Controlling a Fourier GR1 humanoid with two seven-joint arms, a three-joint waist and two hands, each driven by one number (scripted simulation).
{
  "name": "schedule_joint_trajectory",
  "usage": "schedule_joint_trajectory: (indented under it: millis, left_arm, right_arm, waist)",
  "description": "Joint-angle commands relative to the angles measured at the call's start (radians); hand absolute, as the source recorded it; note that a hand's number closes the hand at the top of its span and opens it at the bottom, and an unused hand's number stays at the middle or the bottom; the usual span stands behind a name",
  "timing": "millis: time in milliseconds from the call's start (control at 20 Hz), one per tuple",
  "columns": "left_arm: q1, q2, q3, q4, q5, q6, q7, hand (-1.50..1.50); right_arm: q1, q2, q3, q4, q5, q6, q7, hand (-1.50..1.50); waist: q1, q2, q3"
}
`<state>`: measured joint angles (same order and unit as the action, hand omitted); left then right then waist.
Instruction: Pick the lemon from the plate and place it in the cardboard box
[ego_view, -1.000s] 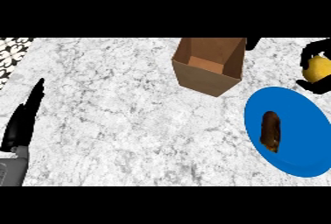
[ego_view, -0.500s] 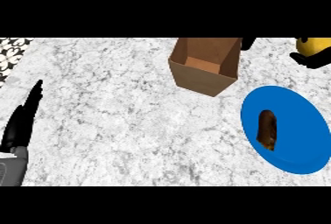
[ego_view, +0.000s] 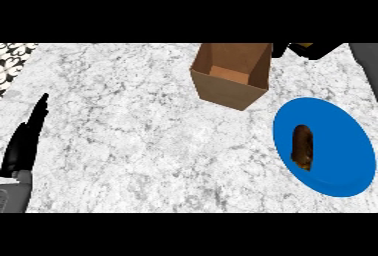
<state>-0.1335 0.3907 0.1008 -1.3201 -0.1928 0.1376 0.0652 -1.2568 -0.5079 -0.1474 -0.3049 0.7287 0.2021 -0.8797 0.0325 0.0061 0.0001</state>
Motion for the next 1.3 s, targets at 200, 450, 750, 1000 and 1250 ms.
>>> schedule_joint_trajectory:
  millis: [200, 450, 750, 1000, 1250]
  left_arm:
    - [-0.008, -0.018, 0.01, 0.028, -0.014, 0.014, -0.006, 0.0]
    - [0.011, 0.002, 0.005, -0.033, 0.0, -0.034, -0.013, 0.0]
    - [-0.045, -0.024, -0.007, 0.003, -0.028, -0.006, -0.006, 0.0]
    - [-0.053, -0.017, 0.008, 0.043, -0.021, -0.022, -0.021, 0.0]
    - [-0.025, -0.016, 0.005, -0.012, -0.008, -0.042, -0.003, 0.0]
  right_arm:
    - [-0.137, 0.135, -0.035, 0.049, -0.047, 0.113, 0.21, 1.5]
    - [-0.177, 0.254, -0.035, 0.087, -0.037, 0.023, 0.325, 1.5]
    - [-0.214, 0.373, -0.024, 0.115, -0.015, -0.088, 0.428, 1.5]
    - [-0.183, 0.403, -0.027, 0.162, -0.003, -0.16, 0.507, 1.5]
    - [-0.135, 0.408, -0.042, 0.206, -0.019, -0.106, 0.509, -1.5]
  waist:
    - [-0.004, 0.002, -0.001]
    - [0.022, 0.01, 0.0]
    - [0.029, 0.015, -0.001]
    - [0.03, 0.019, -0.001]
    - [0.048, 0.023, 0.0]
